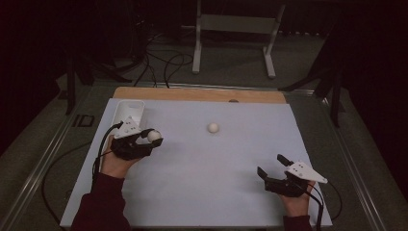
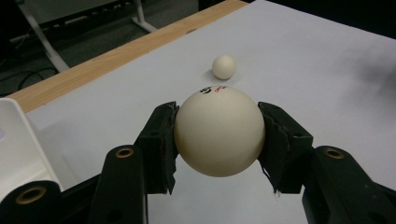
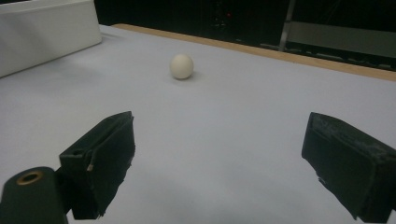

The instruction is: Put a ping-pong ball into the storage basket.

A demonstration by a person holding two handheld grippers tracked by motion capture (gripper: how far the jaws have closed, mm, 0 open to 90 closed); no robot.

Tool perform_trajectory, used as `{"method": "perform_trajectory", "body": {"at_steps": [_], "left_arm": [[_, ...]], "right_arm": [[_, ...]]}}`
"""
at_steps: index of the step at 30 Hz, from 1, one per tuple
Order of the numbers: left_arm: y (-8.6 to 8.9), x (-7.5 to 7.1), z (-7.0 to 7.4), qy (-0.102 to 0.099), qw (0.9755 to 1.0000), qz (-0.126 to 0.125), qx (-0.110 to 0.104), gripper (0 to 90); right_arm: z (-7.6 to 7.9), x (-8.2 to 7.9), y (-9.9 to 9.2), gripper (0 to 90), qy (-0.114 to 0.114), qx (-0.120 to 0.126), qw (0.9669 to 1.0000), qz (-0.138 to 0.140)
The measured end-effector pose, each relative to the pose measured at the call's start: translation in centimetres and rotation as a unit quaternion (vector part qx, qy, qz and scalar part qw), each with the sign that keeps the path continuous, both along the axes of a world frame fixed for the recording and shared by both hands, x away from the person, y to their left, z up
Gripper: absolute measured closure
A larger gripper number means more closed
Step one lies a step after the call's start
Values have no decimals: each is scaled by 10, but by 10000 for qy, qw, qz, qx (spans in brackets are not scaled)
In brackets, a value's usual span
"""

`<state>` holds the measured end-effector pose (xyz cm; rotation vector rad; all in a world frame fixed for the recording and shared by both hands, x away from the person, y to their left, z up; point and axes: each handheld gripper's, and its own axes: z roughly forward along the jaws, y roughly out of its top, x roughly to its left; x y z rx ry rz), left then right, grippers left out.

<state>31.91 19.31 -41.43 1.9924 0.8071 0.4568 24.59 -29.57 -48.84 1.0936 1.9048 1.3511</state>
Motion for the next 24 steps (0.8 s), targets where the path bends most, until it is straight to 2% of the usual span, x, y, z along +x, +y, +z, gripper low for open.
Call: {"method": "perform_trajectory", "body": {"at_steps": [8,24], "left_arm": [[10,-1,3,-68,9999,98,-93,511],[27,0,4,-84,9992,310,-223,512]], "right_arm": [[0,0,0,92,7,-3,10000,1],[-1,2,0,92,6,3,10000,10]]}}
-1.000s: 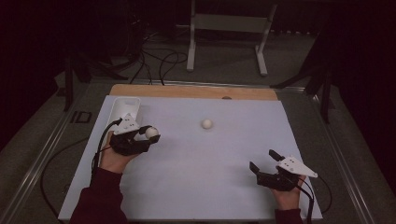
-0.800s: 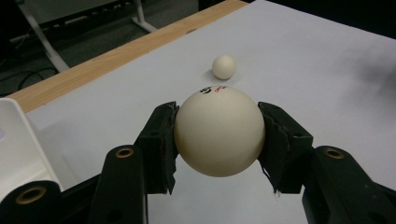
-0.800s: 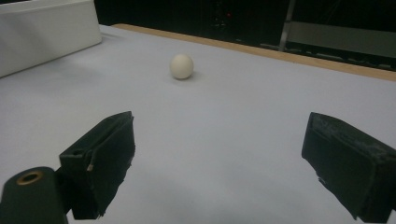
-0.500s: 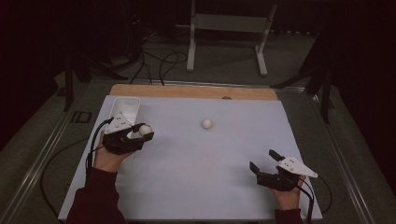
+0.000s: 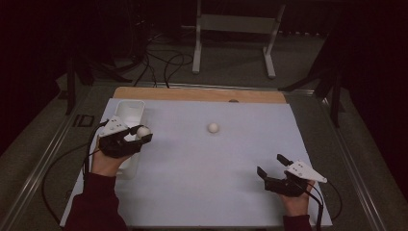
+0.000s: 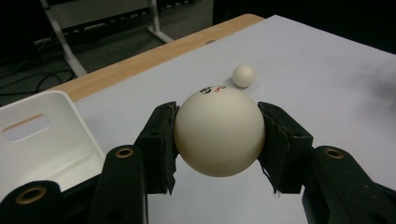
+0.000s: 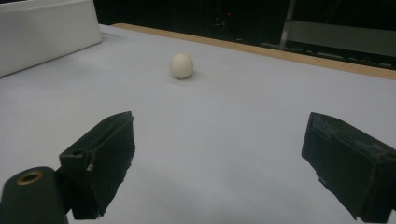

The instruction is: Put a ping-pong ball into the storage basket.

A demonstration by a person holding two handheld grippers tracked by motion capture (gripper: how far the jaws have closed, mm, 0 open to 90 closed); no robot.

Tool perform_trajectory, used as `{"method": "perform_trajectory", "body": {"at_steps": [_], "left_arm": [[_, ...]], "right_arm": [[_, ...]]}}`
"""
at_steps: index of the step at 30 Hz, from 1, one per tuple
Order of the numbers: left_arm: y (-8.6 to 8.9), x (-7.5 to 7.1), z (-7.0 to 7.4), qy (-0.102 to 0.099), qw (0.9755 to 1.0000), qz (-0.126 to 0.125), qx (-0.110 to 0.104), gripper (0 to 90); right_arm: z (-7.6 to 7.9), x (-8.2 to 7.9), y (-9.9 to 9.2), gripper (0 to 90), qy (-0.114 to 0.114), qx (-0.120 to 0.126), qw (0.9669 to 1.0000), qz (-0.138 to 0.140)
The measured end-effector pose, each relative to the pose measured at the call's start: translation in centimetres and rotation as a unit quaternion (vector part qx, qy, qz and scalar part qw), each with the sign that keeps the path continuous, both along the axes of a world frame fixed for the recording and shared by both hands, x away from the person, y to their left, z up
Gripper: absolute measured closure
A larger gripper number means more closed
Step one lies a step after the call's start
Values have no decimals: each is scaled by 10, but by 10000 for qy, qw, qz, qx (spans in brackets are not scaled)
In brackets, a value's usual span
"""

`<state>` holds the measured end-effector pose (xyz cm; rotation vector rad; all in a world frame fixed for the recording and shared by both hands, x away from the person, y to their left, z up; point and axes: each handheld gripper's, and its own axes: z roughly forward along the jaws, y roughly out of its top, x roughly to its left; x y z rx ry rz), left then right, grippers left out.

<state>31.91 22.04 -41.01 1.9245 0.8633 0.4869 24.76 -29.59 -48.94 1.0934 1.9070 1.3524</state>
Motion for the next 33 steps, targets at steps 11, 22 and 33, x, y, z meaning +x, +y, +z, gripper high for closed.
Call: {"method": "perform_trajectory", "body": {"at_steps": [11,22,33], "left_arm": [[7,1,-1,10,9999,118,-9,512],[14,2,-2,-2,9997,242,5,511],[20,3,-4,6,9994,351,58,512]], "right_arm": [[0,0,-1,92,18,4,10000,-27],[0,0,-1,92,18,7,10000,-26],[1,0,-2,92,-3,22,10000,-40]]}}
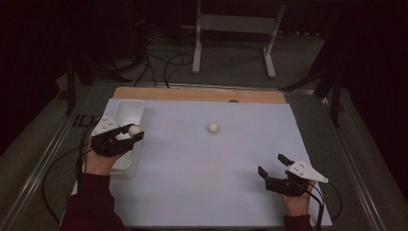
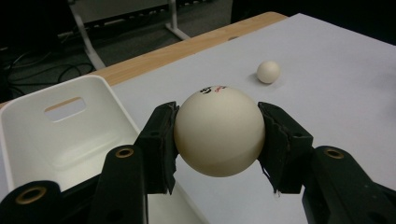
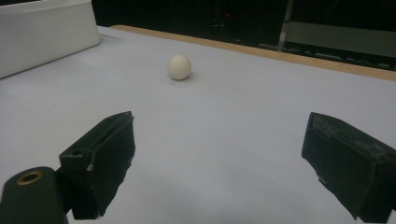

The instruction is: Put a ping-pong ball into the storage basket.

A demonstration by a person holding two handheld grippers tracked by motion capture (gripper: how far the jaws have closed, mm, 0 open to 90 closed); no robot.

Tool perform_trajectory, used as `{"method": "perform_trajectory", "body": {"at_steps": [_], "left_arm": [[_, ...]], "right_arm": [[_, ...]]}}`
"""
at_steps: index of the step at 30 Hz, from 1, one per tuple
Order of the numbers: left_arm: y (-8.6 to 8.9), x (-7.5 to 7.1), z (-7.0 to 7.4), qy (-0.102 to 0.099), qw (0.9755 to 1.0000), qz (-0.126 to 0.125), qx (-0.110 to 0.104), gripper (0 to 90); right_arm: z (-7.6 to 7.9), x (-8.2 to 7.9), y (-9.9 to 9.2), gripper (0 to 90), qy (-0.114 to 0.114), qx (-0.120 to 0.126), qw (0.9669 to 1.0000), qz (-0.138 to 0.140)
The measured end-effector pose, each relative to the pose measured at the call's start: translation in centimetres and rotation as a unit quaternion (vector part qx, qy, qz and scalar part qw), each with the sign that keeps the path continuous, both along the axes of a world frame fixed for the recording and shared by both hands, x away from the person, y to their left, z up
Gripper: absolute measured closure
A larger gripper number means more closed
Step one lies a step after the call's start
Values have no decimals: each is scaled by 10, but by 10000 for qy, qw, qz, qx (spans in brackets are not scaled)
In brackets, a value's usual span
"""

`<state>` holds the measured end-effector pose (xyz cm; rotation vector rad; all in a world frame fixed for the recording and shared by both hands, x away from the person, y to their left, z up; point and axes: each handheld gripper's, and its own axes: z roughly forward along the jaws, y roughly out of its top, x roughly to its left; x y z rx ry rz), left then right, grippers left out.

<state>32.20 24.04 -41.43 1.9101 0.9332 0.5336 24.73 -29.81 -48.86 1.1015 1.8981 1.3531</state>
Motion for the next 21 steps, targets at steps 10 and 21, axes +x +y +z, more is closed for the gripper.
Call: {"method": "perform_trajectory", "body": {"at_steps": [10,21], "left_arm": [[6,1,-1,10,9999,106,-2,511],[10,3,-4,51,9998,196,47,511]], "right_arm": [[0,0,0,92,-8,4,10000,0],[0,0,0,92,-9,6,10000,0]]}}
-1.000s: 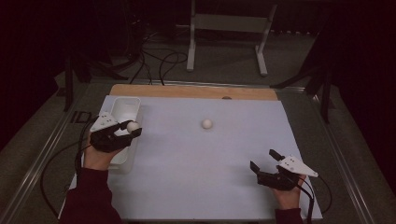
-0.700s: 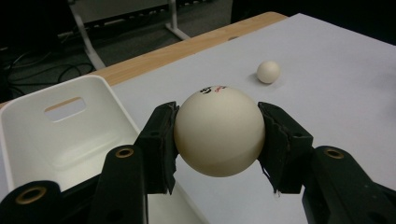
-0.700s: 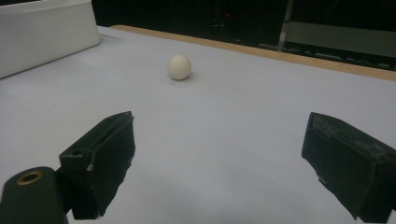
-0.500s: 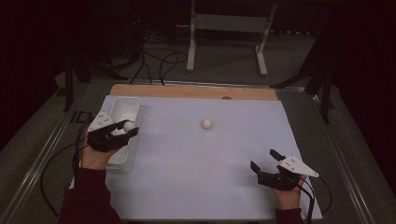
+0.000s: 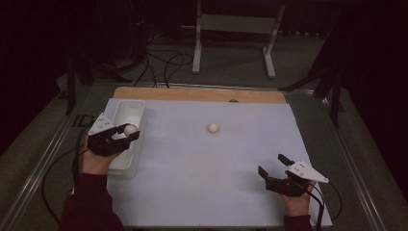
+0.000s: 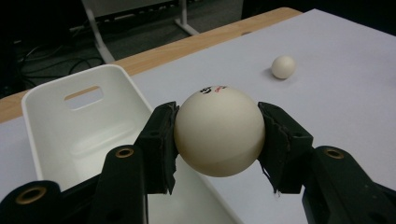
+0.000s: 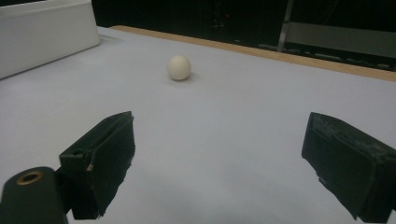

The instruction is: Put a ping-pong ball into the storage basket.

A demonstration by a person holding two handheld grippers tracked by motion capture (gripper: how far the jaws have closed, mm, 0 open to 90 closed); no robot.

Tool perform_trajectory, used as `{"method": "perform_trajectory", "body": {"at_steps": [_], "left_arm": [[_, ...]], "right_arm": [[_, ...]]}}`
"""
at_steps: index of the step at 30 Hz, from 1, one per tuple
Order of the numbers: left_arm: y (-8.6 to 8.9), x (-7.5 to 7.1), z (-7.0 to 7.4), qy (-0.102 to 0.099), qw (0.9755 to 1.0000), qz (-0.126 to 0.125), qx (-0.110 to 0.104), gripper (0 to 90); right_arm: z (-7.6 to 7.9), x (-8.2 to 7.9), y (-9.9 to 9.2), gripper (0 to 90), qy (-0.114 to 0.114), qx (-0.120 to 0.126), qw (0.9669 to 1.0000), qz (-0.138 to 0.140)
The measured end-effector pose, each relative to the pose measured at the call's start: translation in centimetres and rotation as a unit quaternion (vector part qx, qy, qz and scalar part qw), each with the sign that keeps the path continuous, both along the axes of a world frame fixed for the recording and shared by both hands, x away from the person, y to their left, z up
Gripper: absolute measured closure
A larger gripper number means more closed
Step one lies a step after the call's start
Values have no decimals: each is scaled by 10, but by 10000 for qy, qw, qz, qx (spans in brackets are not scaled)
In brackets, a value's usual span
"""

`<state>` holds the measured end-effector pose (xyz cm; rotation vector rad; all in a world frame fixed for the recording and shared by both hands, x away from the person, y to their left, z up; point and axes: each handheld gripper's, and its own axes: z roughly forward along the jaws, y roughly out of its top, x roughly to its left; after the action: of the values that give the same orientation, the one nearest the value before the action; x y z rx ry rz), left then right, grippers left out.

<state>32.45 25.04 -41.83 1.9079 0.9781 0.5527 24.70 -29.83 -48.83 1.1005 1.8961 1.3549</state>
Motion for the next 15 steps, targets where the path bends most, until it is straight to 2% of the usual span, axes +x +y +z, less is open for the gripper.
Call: {"method": "perform_trajectory", "body": {"at_steps": [15], "left_arm": [[6,2,-4,38,9999,114,50,511]], "right_arm": [[0,0,-1,92,-1,13,10000,1]]}}
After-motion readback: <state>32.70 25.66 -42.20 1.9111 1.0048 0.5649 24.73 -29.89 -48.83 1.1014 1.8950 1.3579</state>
